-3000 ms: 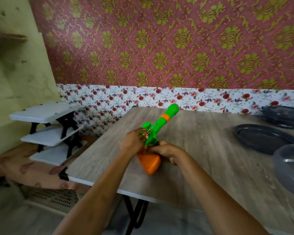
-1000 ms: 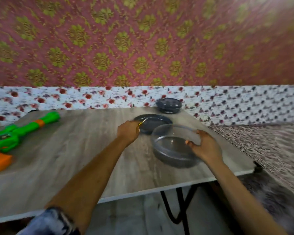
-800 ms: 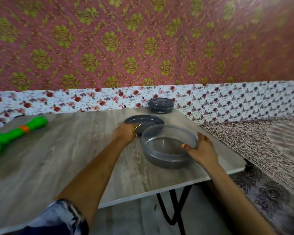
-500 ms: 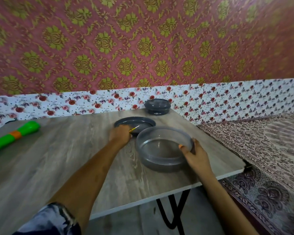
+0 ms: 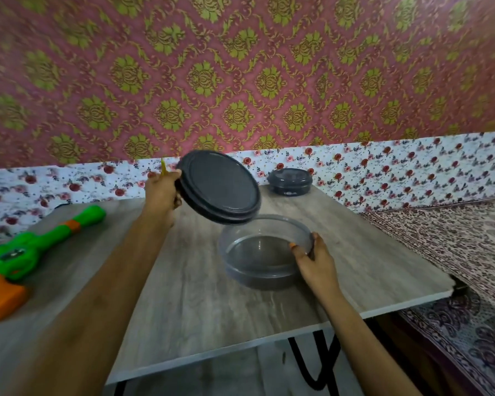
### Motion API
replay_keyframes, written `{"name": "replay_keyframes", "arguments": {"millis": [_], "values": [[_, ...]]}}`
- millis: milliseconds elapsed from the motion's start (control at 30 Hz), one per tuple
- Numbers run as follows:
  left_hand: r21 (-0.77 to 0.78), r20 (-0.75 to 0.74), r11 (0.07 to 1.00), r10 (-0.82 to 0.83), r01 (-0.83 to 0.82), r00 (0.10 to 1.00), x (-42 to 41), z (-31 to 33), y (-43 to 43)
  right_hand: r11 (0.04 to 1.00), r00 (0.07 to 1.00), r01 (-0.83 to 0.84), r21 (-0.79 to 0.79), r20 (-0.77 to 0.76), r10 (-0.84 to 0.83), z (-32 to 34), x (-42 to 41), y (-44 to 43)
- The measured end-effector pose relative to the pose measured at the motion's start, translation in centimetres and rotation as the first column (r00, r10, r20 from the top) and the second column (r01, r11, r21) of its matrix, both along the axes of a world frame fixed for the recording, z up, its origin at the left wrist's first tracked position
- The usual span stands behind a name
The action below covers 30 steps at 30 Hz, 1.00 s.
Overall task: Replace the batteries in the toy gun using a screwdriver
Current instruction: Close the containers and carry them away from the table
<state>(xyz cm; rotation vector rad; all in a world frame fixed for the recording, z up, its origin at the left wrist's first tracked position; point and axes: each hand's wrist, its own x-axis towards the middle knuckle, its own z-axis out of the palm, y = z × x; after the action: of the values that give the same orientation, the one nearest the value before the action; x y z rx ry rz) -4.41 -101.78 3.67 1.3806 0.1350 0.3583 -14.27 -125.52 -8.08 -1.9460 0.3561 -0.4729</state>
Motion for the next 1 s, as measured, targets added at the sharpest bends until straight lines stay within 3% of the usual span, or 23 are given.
{"name": "replay_keyframes", "arguments": {"millis": [133,333,400,533,733,900,1000], "values": [[-0.27,-0.247,0.954,-0.199,0.13,0.948,-1.6,-3.0,1.7,0.99,0.999,-0.022,0.137,0.039,0.017,-0.9,0.1,1.9],[-0.328,-0.326,0.911,-0.359,0.251,0.875,-2.2,-6.7,2.3,0.969,0.997,-0.046,0.244,0.064,0.031,-0.8,-0.1,1.9],[-0.277,-0.33,0.908,-0.396,0.314,0.857,-2.0,-7.1,2.0,0.967,0.997,-0.047,0.252,0.075,0.028,-0.6,-0.3,2.0],[-0.003,-0.38,0.914,-0.376,0.405,0.845,-2.0,-6.9,0.8,0.952,0.996,-0.044,0.301,0.083,0.02,-0.6,-0.3,2.1],[0.399,-0.39,0.813,-0.268,0.424,0.881,-2.6,-6.5,-1.1,0.933,0.993,-0.079,0.351,0.111,0.042,-0.4,-0.6,1.9],[0.532,-0.428,0.714,-0.237,0.455,0.872,-2.4,-6.0,-1.2,0.884,0.999,-0.007,0.468,-0.028,0.022,0.6,0.8,0.8],[0.511,-0.476,0.702,-0.249,0.496,0.844,-2.0,-6.0,-1.3,0.862,0.987,-0.008,0.506,-0.134,0.088,1.3,1.3,-0.2]]}}
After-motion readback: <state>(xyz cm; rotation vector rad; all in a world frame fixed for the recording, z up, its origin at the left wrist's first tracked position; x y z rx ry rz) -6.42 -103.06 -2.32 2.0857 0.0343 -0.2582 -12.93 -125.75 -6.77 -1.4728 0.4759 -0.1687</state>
